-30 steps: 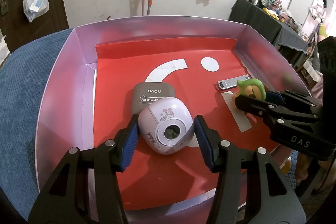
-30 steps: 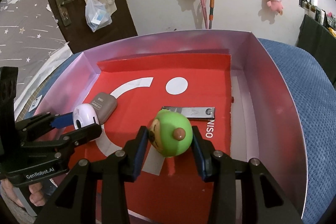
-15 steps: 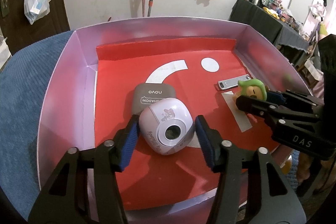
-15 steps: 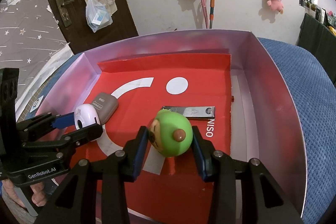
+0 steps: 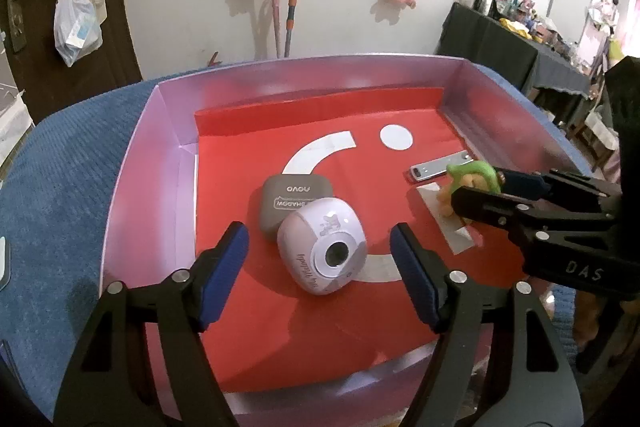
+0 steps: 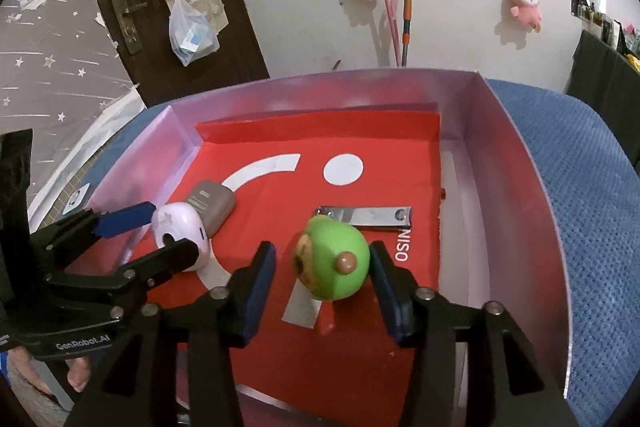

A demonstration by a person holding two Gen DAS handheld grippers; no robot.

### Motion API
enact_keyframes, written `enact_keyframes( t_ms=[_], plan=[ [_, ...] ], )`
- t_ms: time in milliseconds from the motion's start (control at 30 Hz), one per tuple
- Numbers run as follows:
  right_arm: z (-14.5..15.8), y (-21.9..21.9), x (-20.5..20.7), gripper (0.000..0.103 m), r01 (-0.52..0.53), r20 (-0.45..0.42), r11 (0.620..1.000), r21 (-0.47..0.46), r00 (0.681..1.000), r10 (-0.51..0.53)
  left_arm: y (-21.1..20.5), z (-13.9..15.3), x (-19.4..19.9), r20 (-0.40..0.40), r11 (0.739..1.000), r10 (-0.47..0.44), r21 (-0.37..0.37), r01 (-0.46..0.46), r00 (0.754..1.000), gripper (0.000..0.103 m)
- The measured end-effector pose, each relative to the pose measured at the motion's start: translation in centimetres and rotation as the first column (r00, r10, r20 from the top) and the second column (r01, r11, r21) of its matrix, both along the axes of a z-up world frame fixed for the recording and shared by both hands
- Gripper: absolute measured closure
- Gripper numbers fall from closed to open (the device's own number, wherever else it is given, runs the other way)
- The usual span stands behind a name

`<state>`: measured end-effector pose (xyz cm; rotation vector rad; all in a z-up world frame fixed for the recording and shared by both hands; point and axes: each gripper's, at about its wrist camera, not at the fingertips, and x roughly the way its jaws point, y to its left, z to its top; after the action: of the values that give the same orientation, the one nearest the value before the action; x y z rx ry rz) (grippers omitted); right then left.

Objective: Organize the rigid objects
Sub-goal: 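Release the pink compact from the left gripper while the right releases the frog figure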

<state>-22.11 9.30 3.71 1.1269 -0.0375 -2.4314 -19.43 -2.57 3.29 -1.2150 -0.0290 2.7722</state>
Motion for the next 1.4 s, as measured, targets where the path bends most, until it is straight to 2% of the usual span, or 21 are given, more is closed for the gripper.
enact_keyframes(
  t_ms=[33, 167, 500, 700, 733, 767, 833, 1000, 1133, 1267, 1400],
  plan=[
    [0.1, 0.0, 0.1, 0.049, -0.001, -0.002, 1.0, -0.003, 1.0, 0.001, 0.0, 0.2, 0.1, -0.004, 1.0, 0.0, 0.004, 0.0, 1.0, 0.023],
    [0.5, 0.3, 0.5, 0.048, -0.001, -0.007, 1.0, -0.016, 1.0, 0.001, 0.0, 0.7, 0.6, -0.017, 1.0, -0.001, 0.007, 0.001, 1.0, 0.023],
    [2.6, 0.9, 2.5, 0.028, -0.013, -0.052, 0.998, -0.065, 0.999, 0.01, 0.5, 2.1, 2.5, -0.052, 1.0, 0.0, 0.009, 0.001, 0.999, 0.022],
    [3.5, 1.3, 3.7, 0.019, -0.019, -0.069, 0.996, -0.083, 0.998, 0.013, 0.3, 2.5, 3.5, -0.057, 1.0, 0.004, 0.028, -0.002, 0.998, 0.022],
    [3.5, 1.3, 3.8, 0.017, -0.018, -0.071, 0.996, -0.085, 0.997, 0.012, 0.3, 2.6, 3.7, -0.058, 1.0, 0.005, 0.028, -0.004, 0.998, 0.019],
    [3.7, 1.3, 4.1, 0.017, -0.019, -0.075, 0.996, -0.087, 0.997, 0.013, 0.3, 2.6, 3.9, -0.059, 1.0, 0.008, 0.027, -0.006, 0.998, 0.011],
    [3.8, 1.5, 4.4, 0.014, -0.02, -0.079, 0.996, -0.09, 0.997, 0.013, 0.2, 2.7, 4.3, -0.065, 0.999, 0.017, 0.032, -0.015, 0.998, 0.002],
    [4.3, 1.7, 5.3, 0.008, -0.025, -0.09, 0.995, -0.098, 0.996, 0.016, -0.1, 2.8, 5.1, -0.069, 0.998, 0.03, 0.051, -0.027, 0.997, 0.002],
    [4.5, 1.9, 5.9, 0.001, -0.026, -0.096, 0.994, -0.109, 0.995, 0.015, 0.1, 2.9, 5.7, -0.075, 0.999, 0.033, 0.034, -0.03, 0.997, 0.001],
    [4.5, 2.0, 6.6, 0.0, -0.037, -0.105, 0.992, -0.119, 0.994, 0.025, 0.3, 2.9, 6.5, -0.091, 0.999, 0.039, 0.026, -0.037, 0.995, 0.0],
    [4.5, 2.2, 7.5, 0.0, -0.043, -0.115, 0.991, -0.129, 0.993, 0.028, 0.1, 2.9, 7.2, -0.091, 0.998, 0.043, 0.057, -0.038, 0.995, 0.0]
  ],
)
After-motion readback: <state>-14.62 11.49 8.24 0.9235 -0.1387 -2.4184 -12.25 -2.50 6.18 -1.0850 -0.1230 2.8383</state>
